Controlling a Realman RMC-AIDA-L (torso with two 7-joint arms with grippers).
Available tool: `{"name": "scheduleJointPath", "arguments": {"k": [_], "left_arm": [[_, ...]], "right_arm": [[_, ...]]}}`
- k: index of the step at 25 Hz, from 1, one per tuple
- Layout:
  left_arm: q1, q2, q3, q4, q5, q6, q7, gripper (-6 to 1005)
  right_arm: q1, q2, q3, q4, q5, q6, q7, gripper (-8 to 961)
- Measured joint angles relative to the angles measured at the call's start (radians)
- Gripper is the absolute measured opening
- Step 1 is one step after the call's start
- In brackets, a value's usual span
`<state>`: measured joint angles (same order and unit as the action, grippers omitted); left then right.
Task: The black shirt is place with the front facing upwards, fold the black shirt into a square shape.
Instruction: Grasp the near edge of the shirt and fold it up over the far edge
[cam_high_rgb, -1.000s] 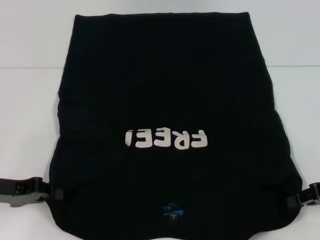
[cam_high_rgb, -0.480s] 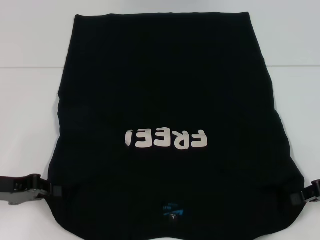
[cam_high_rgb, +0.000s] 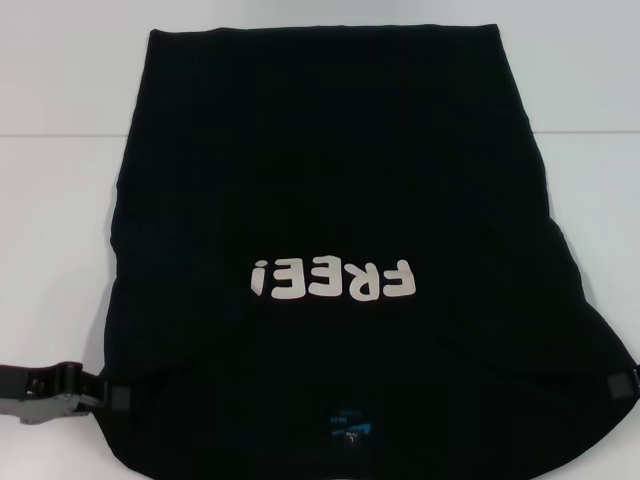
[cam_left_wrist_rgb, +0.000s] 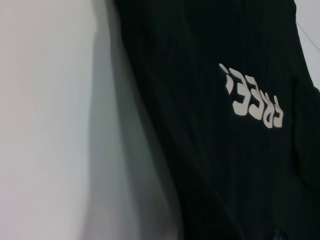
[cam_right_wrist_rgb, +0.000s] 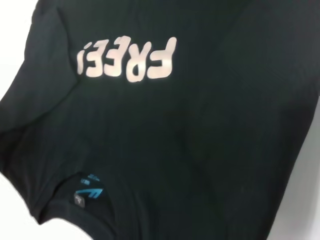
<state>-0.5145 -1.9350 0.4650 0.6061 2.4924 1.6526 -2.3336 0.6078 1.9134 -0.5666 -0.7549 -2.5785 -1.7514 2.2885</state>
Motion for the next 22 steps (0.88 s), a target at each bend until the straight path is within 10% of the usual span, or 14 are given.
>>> {"name": "scheduleJointPath", "arguments": {"k": [10,22], "left_arm": [[0.003,0.028,0.012,-0.037,0.05,0.216,0.082,28],[-0.014,0.01,0.086,-0.069,0.126,0.305,0.151,28]], "right_arm": [[-0.055,-0.008,-0.011,0.0,-0.008,-0.129,-0.084,35],[-0.106,-0.011,0.015,0.029,-0.051,-0.222,-0.228,35]]}}
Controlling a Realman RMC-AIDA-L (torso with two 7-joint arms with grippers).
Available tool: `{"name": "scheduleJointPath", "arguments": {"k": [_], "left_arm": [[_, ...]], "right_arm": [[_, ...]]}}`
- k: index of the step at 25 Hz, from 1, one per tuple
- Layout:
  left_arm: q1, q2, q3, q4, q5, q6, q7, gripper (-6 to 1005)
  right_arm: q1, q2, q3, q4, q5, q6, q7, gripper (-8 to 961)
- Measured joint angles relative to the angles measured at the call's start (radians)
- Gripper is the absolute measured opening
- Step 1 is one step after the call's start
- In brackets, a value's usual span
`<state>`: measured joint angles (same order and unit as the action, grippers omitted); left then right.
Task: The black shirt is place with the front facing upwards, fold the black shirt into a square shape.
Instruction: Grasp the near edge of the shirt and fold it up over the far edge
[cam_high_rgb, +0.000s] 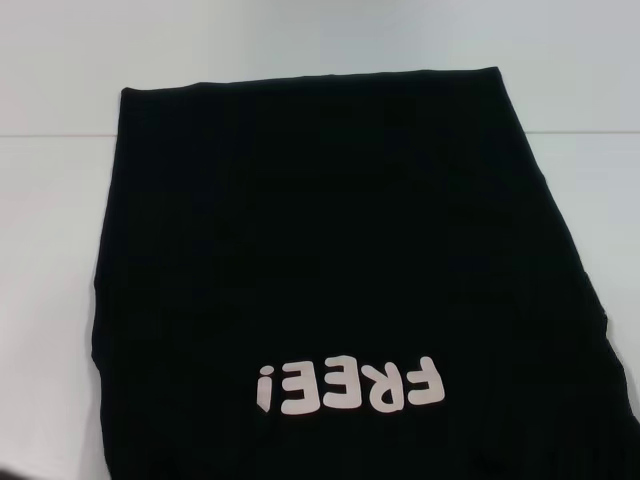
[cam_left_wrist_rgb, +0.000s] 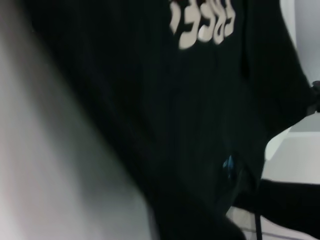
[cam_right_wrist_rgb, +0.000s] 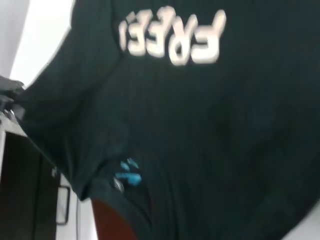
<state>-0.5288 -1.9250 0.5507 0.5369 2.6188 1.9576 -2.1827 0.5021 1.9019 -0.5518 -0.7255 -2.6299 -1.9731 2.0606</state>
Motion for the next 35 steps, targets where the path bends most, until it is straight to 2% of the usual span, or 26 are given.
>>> {"name": "scheduleJointPath", "arguments": {"k": [4,8,10,15,20,24,27,31,35], "left_arm": [[-0.031,0.007,-0.091,0.0,-0.078,-0.009,-0.011,28],[-0.06,0.023,-0.261,0.0,-0.145,-0.083,-0.086,29],[-0.068,0.025,-0.315,0.0,-0.19,-0.131,-0.1,29],[-0.067,0.01,-0.364,-0.027,-0.355,-0.342,-0.084,29],[-0.051,-0.033,-0.364,-0.084,-0.552,-0.547,0.015,29],[-0.05,-0.075,-0.364,-0.099,-0.662,-0.656,0.101,28],[-0.057,-0.092,-0.361,-0.102,-0.694,-0.699,0.145,28],[-0.07,-0.112,-0.359,-0.103,-0.709,-0.752,0.193,28],[-0.085,-0.13,-0.354,-0.103,-0.712,-0.811,0.237,29]], "right_arm": [[0.038,-0.006,0.101,0.022,0.022,0.006,0.016,35],[0.074,-0.039,0.228,0.084,0.083,0.097,0.089,35],[0.078,-0.045,0.261,0.103,0.139,0.139,0.111,35],[0.071,-0.04,0.303,0.176,0.367,0.307,0.123,36],[0.065,-0.008,0.3,0.263,0.541,0.497,0.053,36],[0.077,0.041,0.299,0.275,0.599,0.608,-0.006,36],[0.096,0.076,0.292,0.275,0.618,0.69,-0.05,36],[0.12,0.107,0.285,0.276,0.62,0.775,-0.091,35],[0.144,0.123,0.283,0.284,0.622,0.849,-0.128,35]]}}
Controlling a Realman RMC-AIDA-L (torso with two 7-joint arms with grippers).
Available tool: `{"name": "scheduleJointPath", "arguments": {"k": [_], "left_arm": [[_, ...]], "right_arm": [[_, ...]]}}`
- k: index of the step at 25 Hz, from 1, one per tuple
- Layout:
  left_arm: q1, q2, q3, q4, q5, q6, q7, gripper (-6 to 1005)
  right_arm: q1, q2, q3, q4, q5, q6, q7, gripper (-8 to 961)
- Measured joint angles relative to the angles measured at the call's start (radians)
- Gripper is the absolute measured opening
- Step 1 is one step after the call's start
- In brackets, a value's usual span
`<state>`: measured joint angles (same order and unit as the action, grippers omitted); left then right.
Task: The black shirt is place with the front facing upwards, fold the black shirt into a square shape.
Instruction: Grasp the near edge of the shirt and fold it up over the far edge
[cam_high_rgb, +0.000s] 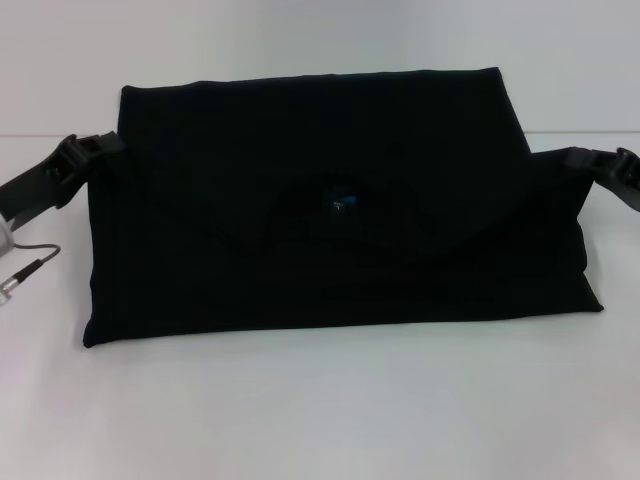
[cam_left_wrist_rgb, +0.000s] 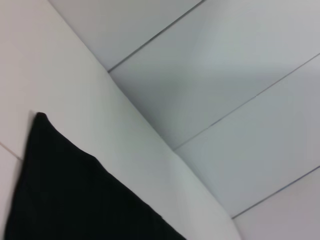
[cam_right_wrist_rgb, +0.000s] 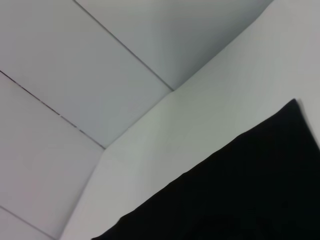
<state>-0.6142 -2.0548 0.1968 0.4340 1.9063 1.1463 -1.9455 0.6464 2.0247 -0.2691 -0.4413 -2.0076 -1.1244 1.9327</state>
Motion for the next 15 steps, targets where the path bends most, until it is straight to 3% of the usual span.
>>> {"name": "scheduleJointPath", "arguments": {"k": [7,15], "left_arm": [[-0.032,-0.029,0.003,-0.002,-0.001,-0.11,0.073,33],[-0.063,-0.048,0.001,-0.026,-0.015,-0.188,0.129,62]], "right_arm": [[0.034,0.012,-0.011,0.017,-0.001,0.092,-0.055,36],[0.048,0.034,-0.095,0.03,0.002,0.218,-0.091,35]]}}
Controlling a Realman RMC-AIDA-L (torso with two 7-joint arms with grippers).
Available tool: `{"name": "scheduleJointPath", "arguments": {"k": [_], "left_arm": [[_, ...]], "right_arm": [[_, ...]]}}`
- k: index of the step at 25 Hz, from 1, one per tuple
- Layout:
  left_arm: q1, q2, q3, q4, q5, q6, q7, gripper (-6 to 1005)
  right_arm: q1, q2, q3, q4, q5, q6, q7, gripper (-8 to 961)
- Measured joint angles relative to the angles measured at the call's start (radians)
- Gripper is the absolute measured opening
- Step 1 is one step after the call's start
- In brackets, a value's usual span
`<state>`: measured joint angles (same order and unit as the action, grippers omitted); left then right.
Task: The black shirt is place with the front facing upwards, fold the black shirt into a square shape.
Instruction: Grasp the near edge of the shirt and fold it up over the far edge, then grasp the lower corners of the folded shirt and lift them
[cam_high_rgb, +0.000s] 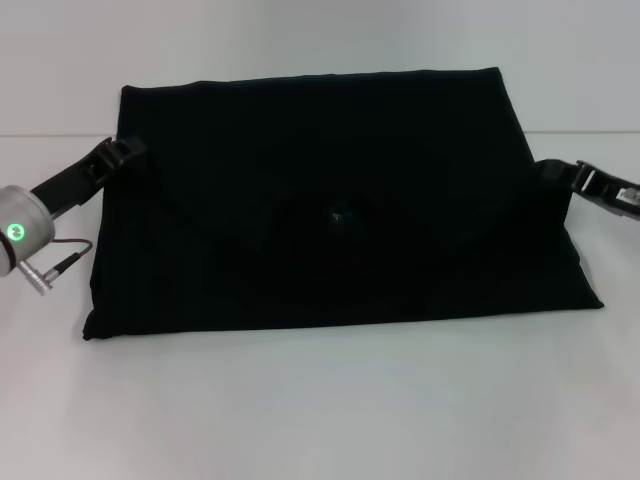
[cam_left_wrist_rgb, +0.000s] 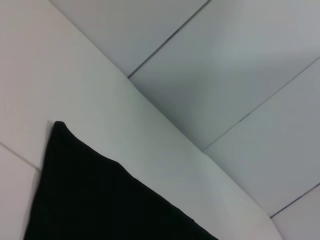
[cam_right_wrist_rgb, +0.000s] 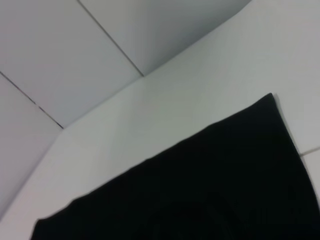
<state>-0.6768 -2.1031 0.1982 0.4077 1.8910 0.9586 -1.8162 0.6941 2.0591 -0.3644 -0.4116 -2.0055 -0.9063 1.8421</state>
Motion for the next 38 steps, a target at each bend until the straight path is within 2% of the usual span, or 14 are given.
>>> {"name": "scheduleJointPath", "arguments": {"k": [4,5,10,13,16,19,22,24,28,30,32,38], "left_arm": [[0.001,-0.016,0.008,-0.004,-0.015,-0.035,0.025,77],[0.004,-0.016,0.01,-0.006,-0.016,-0.042,0.026,81],[0.032,-0.013,0.013,-0.017,-0.026,-0.071,0.013,306],[0.051,0.004,0.014,-0.03,-0.02,-0.059,-0.004,364],[0.093,0.036,0.03,-0.033,-0.011,0.002,-0.053,423],[0.146,0.103,0.135,-0.029,-0.005,0.175,-0.139,481],[0.188,0.162,0.231,-0.013,0.003,0.315,-0.222,559],[0.208,0.183,0.266,0.03,0.039,0.38,-0.278,638],[0.224,0.189,0.277,0.129,0.195,0.456,-0.375,810],[0.221,0.19,0.277,0.141,0.244,0.469,-0.398,917],[0.216,0.191,0.281,0.141,0.265,0.463,-0.401,917],[0.192,0.178,0.3,0.142,0.315,0.361,-0.391,915]], "right_arm": [[-0.006,0.001,-0.031,0.0,0.0,0.026,-0.012,56],[-0.009,0.001,-0.033,0.0,-0.001,0.029,-0.015,90],[-0.047,-0.005,-0.029,-0.005,0.003,0.009,-0.009,261],[-0.089,-0.013,-0.022,-0.011,0.055,-0.034,-0.012,394],[-0.145,-0.018,-0.022,-0.023,0.156,-0.129,-0.077,504],[-0.184,-0.023,-0.035,-0.027,0.206,-0.292,-0.213,571],[-0.192,-0.028,-0.079,-0.029,0.176,-0.472,-0.365,638],[-0.193,-0.02,-0.121,-0.031,0.151,-0.56,-0.467,682],[-0.191,0.022,-0.206,-0.034,0.134,-0.621,-0.638,797],[-0.188,0.033,-0.251,-0.014,0.134,-0.619,-0.699,868],[-0.18,0.035,-0.291,0.015,0.134,-0.606,-0.744,938],[-0.161,0.037,-0.378,0.065,0.134,-0.579,-0.811,944]]}}
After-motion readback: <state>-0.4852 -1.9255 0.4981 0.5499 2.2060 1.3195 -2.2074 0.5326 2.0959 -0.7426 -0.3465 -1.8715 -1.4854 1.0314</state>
